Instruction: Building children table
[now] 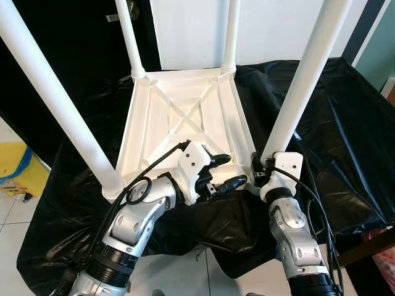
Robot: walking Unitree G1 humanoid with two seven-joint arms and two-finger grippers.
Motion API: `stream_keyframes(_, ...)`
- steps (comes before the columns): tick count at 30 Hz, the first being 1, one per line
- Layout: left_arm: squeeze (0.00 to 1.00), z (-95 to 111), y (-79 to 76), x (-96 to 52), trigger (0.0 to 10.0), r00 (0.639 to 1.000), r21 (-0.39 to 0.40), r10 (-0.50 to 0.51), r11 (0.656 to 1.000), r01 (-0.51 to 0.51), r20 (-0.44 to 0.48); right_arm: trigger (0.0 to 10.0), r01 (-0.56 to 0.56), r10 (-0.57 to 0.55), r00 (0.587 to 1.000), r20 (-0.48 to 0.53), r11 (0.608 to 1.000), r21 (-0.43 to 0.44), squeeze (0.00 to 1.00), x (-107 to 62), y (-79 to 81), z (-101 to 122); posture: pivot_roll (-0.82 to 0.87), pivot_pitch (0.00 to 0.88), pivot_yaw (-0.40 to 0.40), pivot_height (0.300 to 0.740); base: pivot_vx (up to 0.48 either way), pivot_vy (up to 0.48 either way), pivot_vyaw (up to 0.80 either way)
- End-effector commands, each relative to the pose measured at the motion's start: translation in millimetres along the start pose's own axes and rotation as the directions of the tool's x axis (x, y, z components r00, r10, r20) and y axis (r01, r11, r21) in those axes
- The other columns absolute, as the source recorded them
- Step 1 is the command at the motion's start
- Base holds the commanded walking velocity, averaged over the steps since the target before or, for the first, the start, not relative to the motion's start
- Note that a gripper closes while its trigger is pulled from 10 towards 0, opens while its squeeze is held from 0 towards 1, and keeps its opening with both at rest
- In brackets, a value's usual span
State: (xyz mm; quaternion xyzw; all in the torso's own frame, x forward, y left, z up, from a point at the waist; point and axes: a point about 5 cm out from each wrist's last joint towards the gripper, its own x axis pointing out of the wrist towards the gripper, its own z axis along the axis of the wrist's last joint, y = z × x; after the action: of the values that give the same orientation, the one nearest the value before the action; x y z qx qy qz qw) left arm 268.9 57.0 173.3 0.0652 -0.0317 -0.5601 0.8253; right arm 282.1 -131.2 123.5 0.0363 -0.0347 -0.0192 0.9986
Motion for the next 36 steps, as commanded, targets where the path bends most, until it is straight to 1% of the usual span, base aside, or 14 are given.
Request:
stream_keyframes(1, 0.0, -1, -0.6, -0.3, 10.0, 1.0, -0.006, 0.01, 1.0, -0.01, -0.008, 10.0, 0.053, -0.047, 0.994, -0.094, 0.996, 0.066, 0.0, -7.1, -1.2, -18, -0.13, 0.043, 0.032, 0.74, 0.0, 0.0, 0.0)
stream_keyframes(5, 0.0, -1, -0.5, -0.5, 10.0, 1.0, -0.006, 0.011, 1.0, -0.011, -0.009, 10.0, 0.05, -0.044, 0.995, -0.089, 0.997, 0.064, 0.0, -6.6, -1.9, -17, -0.13, 0.042, 0.033, 0.74, 0.0, 0.0, 0.0)
stream_keyframes(6, 0.0, -1, -0.3, -0.6, 10.0, 1.0, -0.005, 0.012, 1.0, -0.012, -0.01, 10.0, 0.04, -0.035, 0.996, -0.08, 0.997, 0.062, 1.0, -5.7, -2.4, -16, -0.13, 0.042, 0.032, 0.74, 0.0, 0.0, 0.0)
stream_keyframes(12, 0.0, -1, -0.1, -0.7, 10.0, 1.0, -0.005, 0.013, 1.0, -0.013, -0.01, 10.0, 0.007, -0.004, 0.999, -0.054, 0.998, 0.061, 1.0, -4.7, -4.1, -12, -0.13, 0.042, 0.032, 0.74, 0.0, 0.0, 0.0)
stream_keyframes(19, 0.0, -1, 0.2, 0.3, 10.0, 1.0, -0.006, 0.01, 1.0, -0.01, -0.008, 10.0, -0.194, 0.195, 0.981, -0.012, 0.981, 0.017, 1.0, -5.3, -22.4, -1, -0.14, 0.045, 0.039, 0.74, 0.0, 0.0, 0.0)
stream_keyframes(21, 0.0, -1, 0.2, 0.3, 10.0, 1.0, -0.006, 0.01, 1.0, -0.01, -0.008, 10.0, -0.194, 0.195, 0.981, -0.012, 0.981, 0.017, 1.0, -5.3, -22.4, -1, -0.14, 0.045, 0.039, 0.74, 0.0, 0.0, 0.0)
stream_keyframes(22, 0.0, -1, 0.6, 0.5, 10.0, 1.0, -0.006, 0.01, 1.0, -0.01, -0.007, 10.0, -0.262, 0.262, 0.965, -0.018, 0.965, -0.011, 0.0, -4.7, -29.4, 1, -0.14, 0.046, 0.041, 0.74, 0.0, 0.0, 0.0)
stream_keyframes(24, 0.0, -1, 0.6, 0.5, 10.0, 1.0, -0.006, 0.01, 1.0, -0.01, -0.007, 10.0, -0.262, 0.262, 0.965, -0.018, 0.965, -0.011, 0.0, -4.7, -29.4, 1, -0.14, 0.046, 0.041, 0.74, 0.0, 0.0, 0.0)
stream_keyframes(25, 0.0, 0, 1.1, 0.7, 10.0, 1.0, -0.006, 0.01, 1.0, -0.01, -0.006, 10.0, -0.347, 0.346, 0.938, -0.033, 0.937, -0.038, 0.0, -3.4, -35.6, 3, -0.14, 0.046, 0.042, 0.74, 0.0, 0.0, 0.0)
stream_keyframes(26, 0.0, 0, 1.1, 0.7, 10.0, 1.0, -0.006, 0.01, 1.0, -0.01, -0.006, 10.0, -0.347, 0.346, 0.938, -0.033, 0.937, -0.038, 0.0, -3.4, -35.6, 3, -0.14, 0.046, 0.042, 0.74, 0.0, 0.0, 0.0)
stream_keyframes(27, 0.0, 0, 1.8, 1.2, 10.0, 1.0, -0.005, 0.01, 1.0, -0.01, -0.005, 10.0, -0.456, 0.452, 0.89, -0.058, 0.886, -0.08, 0.0, 0.9, -41.6, 6, -0.15, 0.047, 0.048, 0.74, 0.0, 0.0, 0.0)
stream_keyframes(28, 0.0, 1, 3.0, 2.2, 10.0, 1.0, -0.003, 0.011, 1.0, -0.011, -0.002, 10.0, -0.578, 0.569, 0.816, -0.102, 0.807, -0.118, 0.0, 8.4, -48.8, 12, -0.15, 0.045, 0.049, 0.74, 0.0, 0.0, 0.0)
stream_keyframes(35, 0.0, 2, 4.5, 3.3, 10.0, 1.0, 0.002, 0.011, 1.0, -0.011, 0.003, 10.0, -0.663, 0.647, 0.748, -0.148, 0.729, -0.171, 0.0, 22.0, -47.6, 18, -0.15, 0.039, 0.052, 0.74, 0.0, 0.0, 0.0)
stream_keyframes(36, 0.0, 3, 5.1, 3.5, 10.0, 1.0, 0.004, 0.012, 1.0, -0.012, 0.004, 10.0, -0.716, 0.693, 0.698, -0.182, 0.67, -0.197, 0.0, 27.7, -41.1, 18, -0.14, 0.035, 0.051, 0.74, 0.0, 0.0, 0.0)
